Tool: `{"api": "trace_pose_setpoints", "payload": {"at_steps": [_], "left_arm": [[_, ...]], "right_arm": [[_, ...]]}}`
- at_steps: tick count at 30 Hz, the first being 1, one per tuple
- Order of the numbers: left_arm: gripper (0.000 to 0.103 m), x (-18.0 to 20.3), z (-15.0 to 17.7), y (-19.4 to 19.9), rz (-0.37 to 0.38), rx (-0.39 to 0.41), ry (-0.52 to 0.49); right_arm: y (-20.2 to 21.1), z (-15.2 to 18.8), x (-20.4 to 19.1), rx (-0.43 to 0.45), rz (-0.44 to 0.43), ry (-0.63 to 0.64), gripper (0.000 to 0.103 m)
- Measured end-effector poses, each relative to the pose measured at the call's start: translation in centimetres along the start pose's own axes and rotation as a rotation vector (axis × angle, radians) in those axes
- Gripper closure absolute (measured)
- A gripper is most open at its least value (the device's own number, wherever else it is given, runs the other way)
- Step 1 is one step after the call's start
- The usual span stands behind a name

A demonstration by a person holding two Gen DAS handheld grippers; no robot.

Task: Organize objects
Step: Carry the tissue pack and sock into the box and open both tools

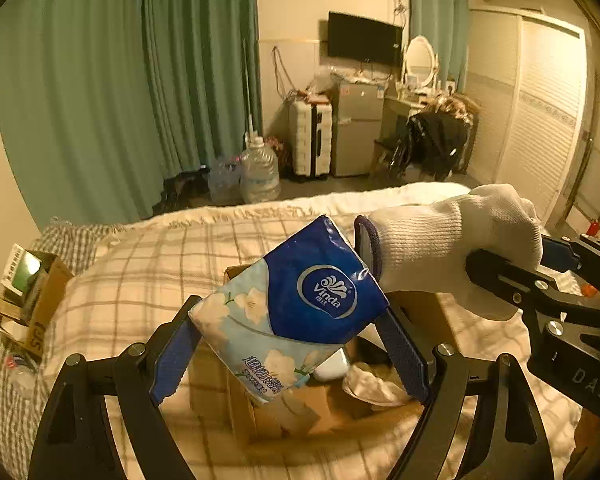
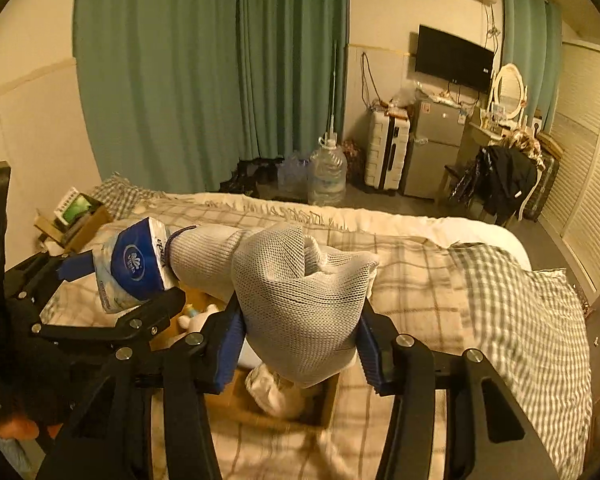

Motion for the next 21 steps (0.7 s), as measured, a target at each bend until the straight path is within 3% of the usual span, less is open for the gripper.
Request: {"api": "trace_pose_setpoints", "payload": {"at_steps": [6, 11, 15, 18, 20, 21], "left_arm": [[0.016, 0.4, 1.8, -5.8, -0.008, -0.056, -0.041], [0.016, 1.2, 3.5, -8.9, -0.001, -0.098, -0.086], [0.015, 1.8, 4.3, -9.9, -0.012, -0.087, -0.111], [0.011, 2.2, 4.5, -10.0, -0.022, -0.087, -0.134], [0.003, 2.2, 4.5, -9.5, -0.013, -0.069, -0.14], [0.001, 2.3, 4.3, -9.0, -0.014, -0.052, -0.144]], "right_arm": [[-6.9, 0.7, 1.2, -0.074, -0.011, -0.024, 0.056], [-10.8, 2.7, 1.5, -0.132, -0.021, -0.005, 0.056], [-12.0, 3.7, 1.3, -0.143, -0.027, 0.019, 0.055], [-11.9, 3.7, 1.5, -0.13, -0.035, 0.006, 0.047], [-11.5, 3.5, 1.6, -0.108, -0.058, -0.022, 0.027], [-11.0, 3.4, 1.6, -0.091, -0.073, -0.035, 0.025]]}}
Point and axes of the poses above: each gripper's, at about its wrist camera, not at the fingertips, and y roughly against the way its jaws point, x to its right, z to its underside, the point moved 2 cm from there along -y, roughly the way its jaws point, and after that the axes turned 5 degrees about -z, right-handed, at the moved point
